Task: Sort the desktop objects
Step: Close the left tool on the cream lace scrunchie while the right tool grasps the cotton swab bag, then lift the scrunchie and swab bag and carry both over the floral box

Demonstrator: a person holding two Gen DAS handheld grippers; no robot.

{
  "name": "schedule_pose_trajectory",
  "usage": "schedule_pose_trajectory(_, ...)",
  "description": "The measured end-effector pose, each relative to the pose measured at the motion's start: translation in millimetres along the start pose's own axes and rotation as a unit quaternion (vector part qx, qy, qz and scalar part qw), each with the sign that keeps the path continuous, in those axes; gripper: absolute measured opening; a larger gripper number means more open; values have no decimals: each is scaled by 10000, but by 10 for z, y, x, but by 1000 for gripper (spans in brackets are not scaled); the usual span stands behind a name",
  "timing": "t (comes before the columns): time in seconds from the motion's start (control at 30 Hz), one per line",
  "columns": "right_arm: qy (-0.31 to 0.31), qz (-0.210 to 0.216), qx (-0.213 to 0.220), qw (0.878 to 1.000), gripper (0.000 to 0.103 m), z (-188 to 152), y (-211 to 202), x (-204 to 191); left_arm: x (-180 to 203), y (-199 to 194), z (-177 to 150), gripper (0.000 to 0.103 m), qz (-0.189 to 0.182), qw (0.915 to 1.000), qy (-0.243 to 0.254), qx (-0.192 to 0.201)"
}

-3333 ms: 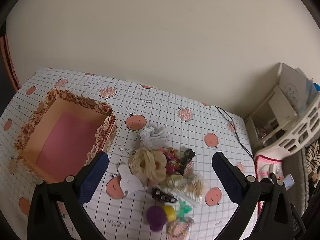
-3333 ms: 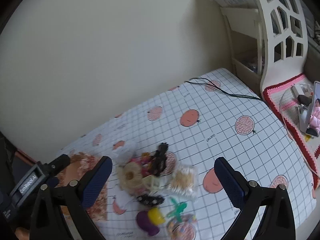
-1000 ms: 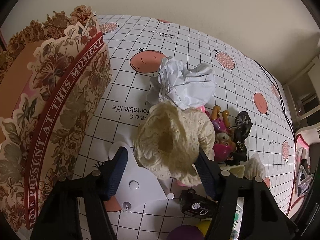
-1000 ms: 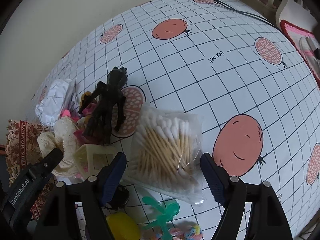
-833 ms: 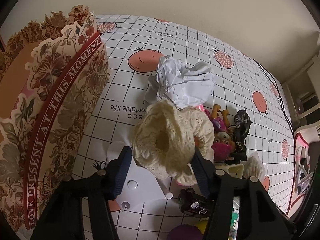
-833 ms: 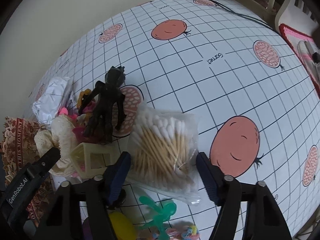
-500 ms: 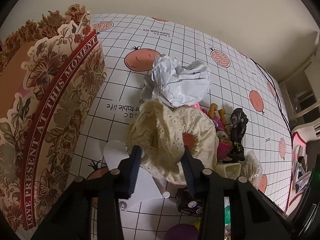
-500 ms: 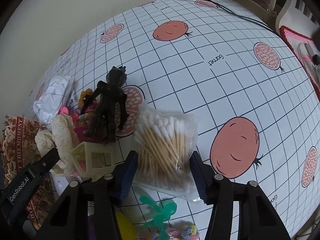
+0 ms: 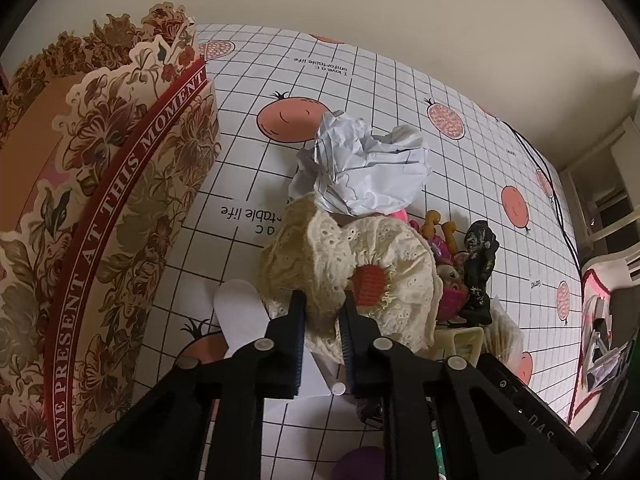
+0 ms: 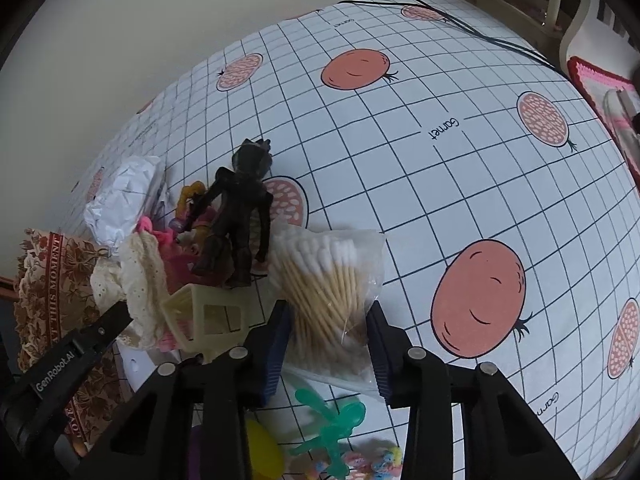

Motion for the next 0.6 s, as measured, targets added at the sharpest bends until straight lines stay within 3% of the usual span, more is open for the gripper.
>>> schedule_pose_trajectory(0.6,252,582,862,9943,37,241,-556,-223,-23,-163,46,9,-56,9997,48,236)
Point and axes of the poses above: each gripper's, at about its wrist camera, not at the fingertips, and y roughly the way its jaws point, x to its right, z to its top, the point moved 6 cm from there along y, roughly the way its jaws point, and after that the axes turned 15 degrees about y, right-handed, at the moved point
